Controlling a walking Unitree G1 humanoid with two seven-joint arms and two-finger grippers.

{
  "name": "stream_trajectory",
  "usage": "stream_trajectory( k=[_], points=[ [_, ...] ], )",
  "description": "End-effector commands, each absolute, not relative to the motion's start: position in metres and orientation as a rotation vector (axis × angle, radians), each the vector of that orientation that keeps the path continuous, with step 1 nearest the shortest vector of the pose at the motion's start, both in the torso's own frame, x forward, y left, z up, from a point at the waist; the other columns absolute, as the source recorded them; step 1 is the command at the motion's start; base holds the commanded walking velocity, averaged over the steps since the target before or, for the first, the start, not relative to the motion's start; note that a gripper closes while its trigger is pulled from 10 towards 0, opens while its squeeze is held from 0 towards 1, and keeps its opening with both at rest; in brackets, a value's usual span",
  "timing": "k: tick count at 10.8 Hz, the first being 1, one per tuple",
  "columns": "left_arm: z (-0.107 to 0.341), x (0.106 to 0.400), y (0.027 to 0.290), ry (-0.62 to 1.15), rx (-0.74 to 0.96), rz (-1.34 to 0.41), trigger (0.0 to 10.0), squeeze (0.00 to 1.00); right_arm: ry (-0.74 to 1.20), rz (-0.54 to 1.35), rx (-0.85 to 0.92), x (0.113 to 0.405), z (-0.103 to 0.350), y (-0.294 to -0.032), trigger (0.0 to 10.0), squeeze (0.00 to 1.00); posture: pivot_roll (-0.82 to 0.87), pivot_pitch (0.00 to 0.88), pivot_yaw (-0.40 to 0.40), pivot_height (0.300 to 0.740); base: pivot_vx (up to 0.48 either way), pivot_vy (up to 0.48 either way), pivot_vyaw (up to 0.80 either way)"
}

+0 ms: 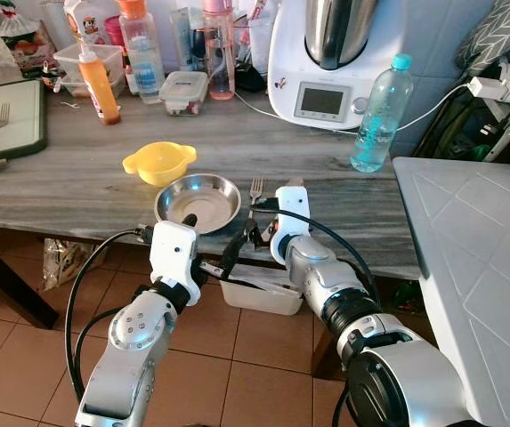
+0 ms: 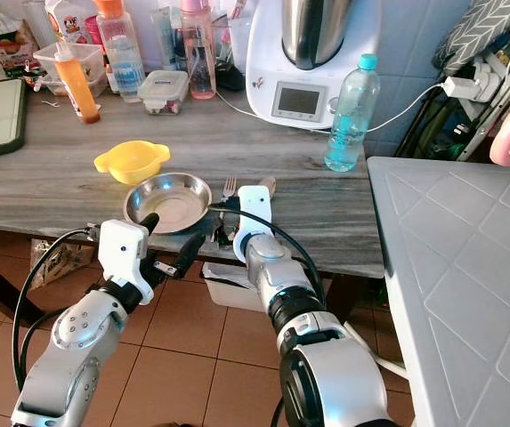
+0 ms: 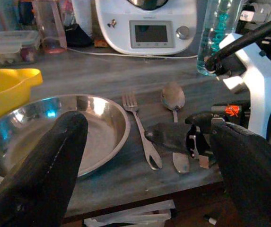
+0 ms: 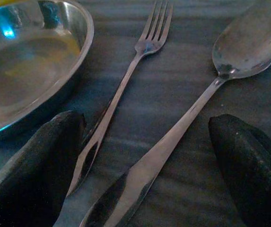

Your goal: Setting the table

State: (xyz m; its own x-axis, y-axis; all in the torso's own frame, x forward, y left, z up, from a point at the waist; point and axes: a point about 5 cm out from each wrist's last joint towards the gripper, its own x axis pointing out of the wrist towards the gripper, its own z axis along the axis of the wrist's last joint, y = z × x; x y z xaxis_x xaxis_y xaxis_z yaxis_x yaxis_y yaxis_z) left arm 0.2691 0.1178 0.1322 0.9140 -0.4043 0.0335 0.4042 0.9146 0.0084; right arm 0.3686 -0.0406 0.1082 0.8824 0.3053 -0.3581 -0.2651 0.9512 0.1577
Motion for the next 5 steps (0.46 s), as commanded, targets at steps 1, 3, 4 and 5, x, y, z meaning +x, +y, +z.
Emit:
stream_trajectory(
  k=[1,3,4,5],
  points=[
    [0.1311,0.2697,0.1175,-0.027,0.011,-0.417,10.0,0.0,0.378,0.313,0.104,0.3679,0.1109,-0.0364,10.0,0.0,0.16,0.059,0.003,0.74,0.0,0.0,0.0],
    [0.1306,0.2696,0.1175,-0.025,0.011,-0.419,10.0,0.0,0.377,0.318,0.125,0.3662,0.1092,-0.0355,10.0,0.0,0.15,0.057,0.006,0.74,0.0,0.0,0.0],
    [0.1303,0.2694,0.1172,-0.025,0.011,-0.422,10.0,0.0,0.382,0.328,0.135,0.3648,0.1074,-0.033,10.0,0.0,0.15,0.059,0.007,0.74,0.0,0.0,0.0],
    [0.1306,0.2696,0.1167,-0.025,0.01,-0.423,10.0,0.0,0.387,0.342,0.138,0.3637,0.1064,-0.0303,10.0,0.0,0.16,0.059,0.005,0.74,0.0,0.0,0.0]
  ],
)
